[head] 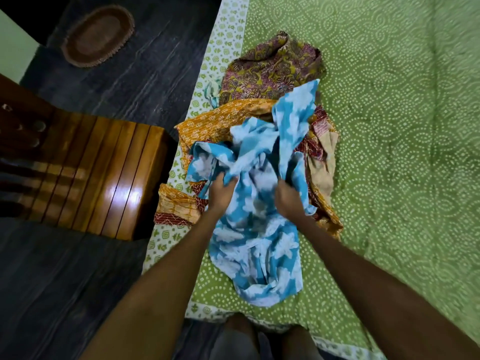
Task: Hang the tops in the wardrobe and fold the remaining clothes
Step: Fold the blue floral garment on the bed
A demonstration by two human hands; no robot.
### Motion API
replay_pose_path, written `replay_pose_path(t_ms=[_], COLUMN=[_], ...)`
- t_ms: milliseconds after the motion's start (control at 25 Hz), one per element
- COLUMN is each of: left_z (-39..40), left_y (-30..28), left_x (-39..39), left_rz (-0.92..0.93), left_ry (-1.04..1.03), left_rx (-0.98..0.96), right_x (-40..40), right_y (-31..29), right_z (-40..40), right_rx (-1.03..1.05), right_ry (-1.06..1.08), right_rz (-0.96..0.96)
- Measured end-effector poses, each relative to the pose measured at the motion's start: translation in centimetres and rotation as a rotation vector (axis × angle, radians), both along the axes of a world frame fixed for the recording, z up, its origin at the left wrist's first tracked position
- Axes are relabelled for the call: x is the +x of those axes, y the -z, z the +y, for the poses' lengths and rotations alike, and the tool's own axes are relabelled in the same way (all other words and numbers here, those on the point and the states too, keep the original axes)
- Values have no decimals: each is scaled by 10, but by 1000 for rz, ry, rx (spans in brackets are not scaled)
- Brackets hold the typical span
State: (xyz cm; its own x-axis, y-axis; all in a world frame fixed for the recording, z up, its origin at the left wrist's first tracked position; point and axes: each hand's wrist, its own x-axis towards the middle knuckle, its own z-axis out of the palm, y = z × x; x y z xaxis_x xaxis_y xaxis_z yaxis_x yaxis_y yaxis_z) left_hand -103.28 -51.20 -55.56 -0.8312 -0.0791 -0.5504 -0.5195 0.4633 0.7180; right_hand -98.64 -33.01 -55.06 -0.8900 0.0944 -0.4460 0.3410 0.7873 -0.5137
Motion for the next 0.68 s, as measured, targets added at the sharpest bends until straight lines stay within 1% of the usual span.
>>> replay_pose_path(t_ms=[40,80,120,160,240,280,320,360,400,440,480,520,600,680], left_z=[-9,-20,-30,-40,-52,-54,-54,-52,-49,-44,-41,-38,-32,-27], left_y=[5,4,0,-8,-30,-46,-62,-79,-95,-115,-132,-153,-192,-234], left_x=[25,51,76,96,117,121,122,122,118,113,105,97,81,77], left_rz=[-32,-66,-63,-69,-63,-53,-53,-67,-98,-132,-140,-144,-154,-214], left_ry=[48,117,162,157,67,37,8,-2,-3,14,39,78,112,122], left_rx=[-33,-55,-47,-20,39,67,100,129,145,140,122,120,171,279], right_x=[37,73,105,131,159,163,162,158,154,148,142,136,128,126], right_y=[5,6,4,1,-8,-14,-29,-43,-61,-74,-93,-112,-160,-202], right_z=[-8,-15,-20,-24,-21,-14,-9,-2,5,13,23,34,59,86], right_rx=[-1,-20,-82,-158,-364,-513,-681,-827,-887,-913,-919,-948,-1025,-1122], right_ry=[-40,-31,42,170,589,769,852,824,696,575,487,432,412,418], right_rz=[-40,-94,-125,-138,-138,-177,-281,-460,-635,-722,-732,-701,-639,-478])
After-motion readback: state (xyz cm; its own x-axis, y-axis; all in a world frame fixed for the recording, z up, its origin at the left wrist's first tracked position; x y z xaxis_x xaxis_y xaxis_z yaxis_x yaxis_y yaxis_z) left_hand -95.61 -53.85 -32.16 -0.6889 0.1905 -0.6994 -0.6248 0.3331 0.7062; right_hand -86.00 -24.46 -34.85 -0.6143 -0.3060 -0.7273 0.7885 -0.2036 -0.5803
